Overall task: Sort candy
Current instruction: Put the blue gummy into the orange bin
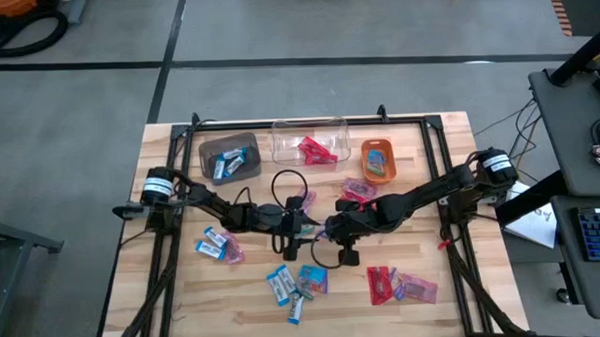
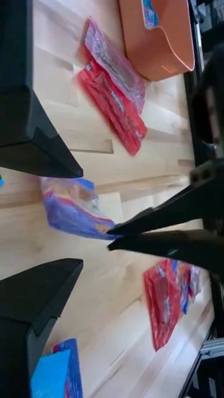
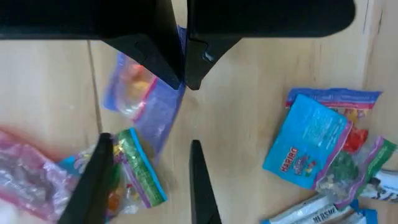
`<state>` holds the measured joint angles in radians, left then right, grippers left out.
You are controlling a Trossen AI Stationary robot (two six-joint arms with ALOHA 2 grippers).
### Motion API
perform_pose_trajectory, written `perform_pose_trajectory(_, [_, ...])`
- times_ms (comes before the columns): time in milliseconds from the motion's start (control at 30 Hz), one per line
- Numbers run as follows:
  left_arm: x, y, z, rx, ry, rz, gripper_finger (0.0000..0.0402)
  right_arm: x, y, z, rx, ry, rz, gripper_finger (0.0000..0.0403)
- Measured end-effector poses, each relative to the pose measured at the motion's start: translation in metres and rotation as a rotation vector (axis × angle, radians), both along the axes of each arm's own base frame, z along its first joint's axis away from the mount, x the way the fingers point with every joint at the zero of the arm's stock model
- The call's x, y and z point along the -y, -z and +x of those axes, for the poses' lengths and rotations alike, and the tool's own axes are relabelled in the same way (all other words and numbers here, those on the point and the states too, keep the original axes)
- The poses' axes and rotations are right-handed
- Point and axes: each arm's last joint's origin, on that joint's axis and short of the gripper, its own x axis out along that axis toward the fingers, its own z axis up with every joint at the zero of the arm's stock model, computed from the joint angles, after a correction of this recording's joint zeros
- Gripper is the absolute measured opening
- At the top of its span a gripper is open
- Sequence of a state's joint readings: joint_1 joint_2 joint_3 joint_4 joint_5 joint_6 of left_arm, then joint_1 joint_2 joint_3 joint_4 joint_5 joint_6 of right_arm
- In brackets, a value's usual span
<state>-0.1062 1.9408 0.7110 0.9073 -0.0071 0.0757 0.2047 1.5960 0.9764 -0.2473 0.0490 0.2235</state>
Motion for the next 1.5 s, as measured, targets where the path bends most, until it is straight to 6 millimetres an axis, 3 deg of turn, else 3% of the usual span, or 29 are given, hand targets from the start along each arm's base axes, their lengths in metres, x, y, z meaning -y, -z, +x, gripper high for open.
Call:
perform_pose_trajectory(233, [0.001, 0.005, 0.004, -0.005, 0.025, -0.015, 0.0196, 0.000, -0.009, 0.002, 0.069, -0.021, -0.007, 0.0008])
perform_pose_trajectory(567, [0.001, 0.010, 0.010, -0.014, 0.041, -0.028, 0.0089, 0.000, -0.005, -0.003, 0.019, -0.071, -0.084, 0.0009])
perform_pose_trajectory(800, [-0.001, -0.009, -0.008, 0.025, 0.062, 0.038, 0.0009, 0.000, 0.007, -0.009, 0.039, -0.059, -0.112, 0.0009])
perform_pose_trajectory(900, [-0.002, -0.015, -0.019, 0.032, 0.063, 0.050, 0.0009, -0.002, 0.010, -0.011, 0.028, -0.051, -0.092, 0.0018])
perform_pose_trajectory(1067, [-0.005, -0.016, -0.026, 0.027, 0.057, 0.054, 0.0011, -0.002, 0.010, -0.011, 0.031, -0.034, -0.067, 0.0075])
perform_pose_trajectory(1233, [-0.005, -0.015, -0.026, 0.024, 0.051, 0.048, 0.0001, -0.006, 0.013, -0.013, 0.018, -0.042, -0.066, 0.0180])
perform_pose_trajectory(1367, [-0.005, -0.015, -0.026, 0.025, 0.051, 0.047, 0.0001, -0.009, 0.023, -0.011, -0.004, -0.052, -0.100, 0.0261])
perform_pose_trajectory(1500, [-0.005, -0.016, -0.026, 0.036, 0.050, 0.046, 0.0001, -0.009, 0.040, -0.008, -0.048, -0.062, -0.131, 0.0311])
